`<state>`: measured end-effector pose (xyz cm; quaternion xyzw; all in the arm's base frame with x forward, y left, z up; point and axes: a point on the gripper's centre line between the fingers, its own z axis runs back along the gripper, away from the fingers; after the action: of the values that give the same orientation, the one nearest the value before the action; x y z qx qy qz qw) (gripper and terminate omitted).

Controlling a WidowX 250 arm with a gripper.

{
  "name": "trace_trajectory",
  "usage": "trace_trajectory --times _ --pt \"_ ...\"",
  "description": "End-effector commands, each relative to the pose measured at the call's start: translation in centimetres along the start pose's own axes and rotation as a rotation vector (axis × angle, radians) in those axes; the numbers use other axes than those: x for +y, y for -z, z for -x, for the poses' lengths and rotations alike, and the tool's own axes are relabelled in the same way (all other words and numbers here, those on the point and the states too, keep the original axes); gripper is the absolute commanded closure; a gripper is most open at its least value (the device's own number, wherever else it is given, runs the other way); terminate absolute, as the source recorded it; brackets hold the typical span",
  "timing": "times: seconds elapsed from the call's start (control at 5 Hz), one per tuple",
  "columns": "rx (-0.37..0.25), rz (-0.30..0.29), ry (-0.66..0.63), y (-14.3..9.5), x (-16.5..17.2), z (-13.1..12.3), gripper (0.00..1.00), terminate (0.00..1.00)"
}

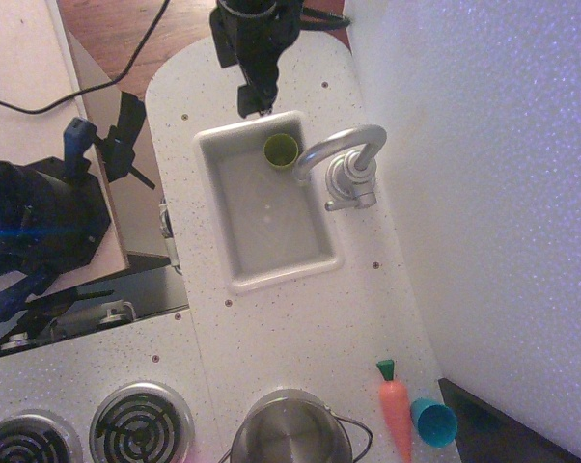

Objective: Turn faucet right

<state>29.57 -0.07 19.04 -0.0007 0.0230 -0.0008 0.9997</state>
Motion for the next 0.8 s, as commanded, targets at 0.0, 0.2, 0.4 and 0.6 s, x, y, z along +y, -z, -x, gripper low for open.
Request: trace_trajectory --times 0.0,0.2,0.4,0.6 --pt "0.0 0.0 0.0 0.0 0.0 0.0 0.0 0.0" --pt "-0.012 -0.023 0.018 1.0 -0.6 -0.6 0.0 0.0" --pt "0.014 -0.011 0.018 1.7 -1.3 -1.0 0.0 0.0" --pt "-0.01 -0.016 0.042 2.5 -2.4 -1.1 0.0 0.0"
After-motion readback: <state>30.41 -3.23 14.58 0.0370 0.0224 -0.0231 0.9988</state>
